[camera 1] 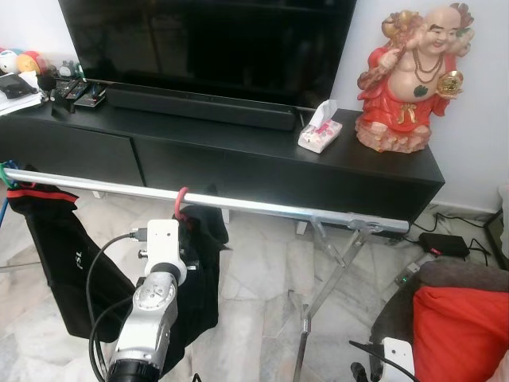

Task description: Hang hanger

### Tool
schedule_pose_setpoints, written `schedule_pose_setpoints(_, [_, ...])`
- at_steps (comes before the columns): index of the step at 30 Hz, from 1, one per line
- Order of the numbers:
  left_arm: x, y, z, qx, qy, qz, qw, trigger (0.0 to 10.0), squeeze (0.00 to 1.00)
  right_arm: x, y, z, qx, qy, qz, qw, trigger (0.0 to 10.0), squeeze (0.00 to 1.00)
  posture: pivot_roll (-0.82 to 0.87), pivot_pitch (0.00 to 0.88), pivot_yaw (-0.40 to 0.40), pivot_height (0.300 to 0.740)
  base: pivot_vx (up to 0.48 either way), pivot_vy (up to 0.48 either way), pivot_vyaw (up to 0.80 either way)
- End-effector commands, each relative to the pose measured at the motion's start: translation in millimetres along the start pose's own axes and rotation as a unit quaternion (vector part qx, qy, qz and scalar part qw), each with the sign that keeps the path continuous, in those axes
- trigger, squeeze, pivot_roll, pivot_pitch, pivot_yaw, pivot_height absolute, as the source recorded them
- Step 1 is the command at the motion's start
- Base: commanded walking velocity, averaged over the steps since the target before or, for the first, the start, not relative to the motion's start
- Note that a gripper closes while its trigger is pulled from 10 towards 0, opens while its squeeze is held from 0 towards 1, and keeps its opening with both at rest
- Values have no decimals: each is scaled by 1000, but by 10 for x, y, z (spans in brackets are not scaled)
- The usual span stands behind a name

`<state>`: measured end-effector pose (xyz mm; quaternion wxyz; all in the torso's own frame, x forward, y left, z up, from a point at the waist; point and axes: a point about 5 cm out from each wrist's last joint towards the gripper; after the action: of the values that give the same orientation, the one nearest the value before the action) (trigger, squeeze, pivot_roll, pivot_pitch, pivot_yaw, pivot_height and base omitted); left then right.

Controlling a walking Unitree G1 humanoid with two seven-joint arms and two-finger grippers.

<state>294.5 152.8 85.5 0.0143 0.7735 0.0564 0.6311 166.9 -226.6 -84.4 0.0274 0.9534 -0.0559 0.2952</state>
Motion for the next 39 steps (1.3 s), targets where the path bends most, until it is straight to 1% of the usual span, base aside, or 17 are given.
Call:
schedule_pose_setpoints(1, [-222,4,-66,-1,-57,9,998,10000,0,4,33,-3,-3,-2,-2,1000,10000,0,63,0,-61,716,0,0,0])
schedule_pose_setpoints(2, [-199,-3,-98,1,-60,10,998,10000,0,5,32,-3,-3,-2,-3,1000,10000,0,66,0,-62,716,0,0,0])
schedule_pose_setpoints(4, [-177,-20,-114,5,-61,12,998,10000,0,5,32,-3,-3,-2,-4,1000,10000,0,70,0,-63,716,0,0,0])
schedule_pose_setpoints(9, [-155,-70,-100,27,-62,9,998,10000,0,5,27,-2,-2,-3,-5,1000,10000,0,67,0,-62,716,0,0,0])
schedule_pose_setpoints(13, [-111,-47,-71,34,-46,14,998,10000,0,3,26,-2,-2,-3,-5,1000,10000,0,63,0,-59,716,0,0,0])
schedule_pose_setpoints(21, [-109,-38,-50,42,-38,11,998,10000,0,-1,27,-3,-3,-4,-6,1000,10000,0,59,0,-60,716,0,0,0])
schedule_pose_setpoints(27, [-114,-19,-49,34,-28,14,999,10000,0,-3,29,-3,-3,-4,-6,1000,10000,0,60,0,-61,716,0,0,0])
schedule_pose_setpoints(28, [-119,-19,-51,34,-27,14,999,10000,349,-2,29,-3,-2,-4,-6,1000,10000,0,60,0,-61,716,0,0,0])
schedule_pose_setpoints(29, [-121,-19,-52,34,-27,14,999,10000,349,-2,29,-3,-2,-4,-6,1000,10000,0,60,0,-61,716,0,0,0])
schedule_pose_setpoints(30, [-123,-20,-53,35,-27,15,999,10000,541,-2,29,-3,-2,-4,-6,1000,10000,0,60,0,-61,716,0,0,0])
schedule_pose_setpoints(32, [-128,-22,-54,35,-25,16,999,10000,580,-2,29,-3,-2,-4,-6,1000,10000,0,60,0,-61,716,0,0,0])
schedule_pose_setpoints(39, [-109,-22,-56,34,-8,16,999,10000,569,-2,32,-4,-3,-5,-7,1000,10000,0,59,0,-64,716,0,0,0])
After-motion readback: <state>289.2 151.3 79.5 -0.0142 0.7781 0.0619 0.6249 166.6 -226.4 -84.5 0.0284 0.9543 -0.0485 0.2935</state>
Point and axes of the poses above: a point about 5 cm out from each wrist's last joint towards the gripper, its own z axis pointing out of the wrist towards the gripper, its own x axis along the axis of the wrist's last joint, y = z × x, and after that the axes turned 7 degrees about -z, right-handed
